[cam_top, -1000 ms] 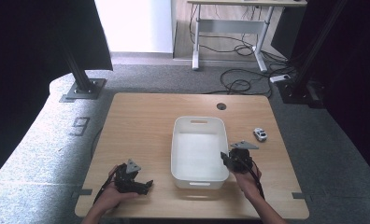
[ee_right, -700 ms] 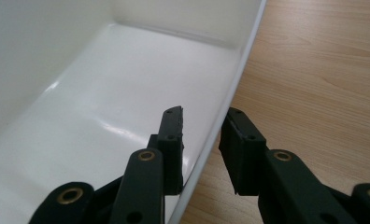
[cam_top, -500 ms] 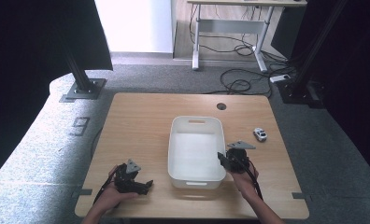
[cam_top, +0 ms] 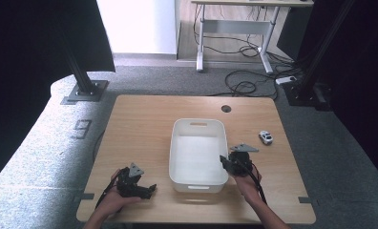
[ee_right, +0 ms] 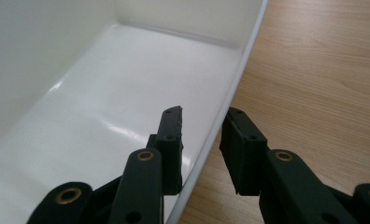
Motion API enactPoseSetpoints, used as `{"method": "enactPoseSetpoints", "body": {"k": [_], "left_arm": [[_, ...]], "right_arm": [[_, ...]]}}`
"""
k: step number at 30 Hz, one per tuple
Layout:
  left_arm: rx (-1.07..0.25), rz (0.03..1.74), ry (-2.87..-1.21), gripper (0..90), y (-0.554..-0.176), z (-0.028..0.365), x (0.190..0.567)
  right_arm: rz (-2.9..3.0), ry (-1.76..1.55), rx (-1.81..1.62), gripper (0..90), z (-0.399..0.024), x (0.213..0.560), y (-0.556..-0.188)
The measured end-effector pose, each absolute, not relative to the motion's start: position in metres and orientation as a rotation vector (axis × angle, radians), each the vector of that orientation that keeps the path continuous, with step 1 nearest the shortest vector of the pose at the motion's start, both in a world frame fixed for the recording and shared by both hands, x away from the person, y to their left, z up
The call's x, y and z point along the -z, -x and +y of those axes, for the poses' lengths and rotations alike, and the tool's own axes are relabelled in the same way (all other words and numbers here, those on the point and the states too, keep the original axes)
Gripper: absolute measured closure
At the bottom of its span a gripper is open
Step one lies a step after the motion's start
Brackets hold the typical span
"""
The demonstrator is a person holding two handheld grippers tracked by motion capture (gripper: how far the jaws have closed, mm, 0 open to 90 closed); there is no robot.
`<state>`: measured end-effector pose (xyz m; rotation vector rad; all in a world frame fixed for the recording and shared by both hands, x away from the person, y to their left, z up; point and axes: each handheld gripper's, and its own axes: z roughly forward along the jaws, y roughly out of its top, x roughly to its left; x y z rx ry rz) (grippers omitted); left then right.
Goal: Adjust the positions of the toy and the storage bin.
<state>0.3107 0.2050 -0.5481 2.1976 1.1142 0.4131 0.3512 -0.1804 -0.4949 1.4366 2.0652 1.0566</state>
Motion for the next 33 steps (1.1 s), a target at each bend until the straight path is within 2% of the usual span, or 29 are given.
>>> {"method": "enactPoseSetpoints", "body": {"k": [13,18,20,23,33], "left_arm": [[-0.413,1.114,-2.198,0.1,-0.311,0.205,0.548],[-0.413,1.113,-2.198,0.2,-0.31,0.205,0.548],[-0.413,1.114,-2.198,0.2,-0.31,0.205,0.548],[-0.413,1.113,-2.199,0.2,-0.31,0.205,0.548],[-0.41,1.107,-2.201,0.1,-0.311,0.206,0.548]], "right_arm": [[2.069,-1.439,-1.071,68.5,-0.177,0.495,-0.352],[2.069,-1.419,-1.15,49.2,-0.182,0.491,-0.35],[2.06,-1.41,-1.179,44.6,-0.185,0.489,-0.349],[2.042,-1.402,-1.207,40.7,-0.191,0.486,-0.347],[2.04,-1.351,-1.277,37.2,-0.211,0.48,-0.341]]}}
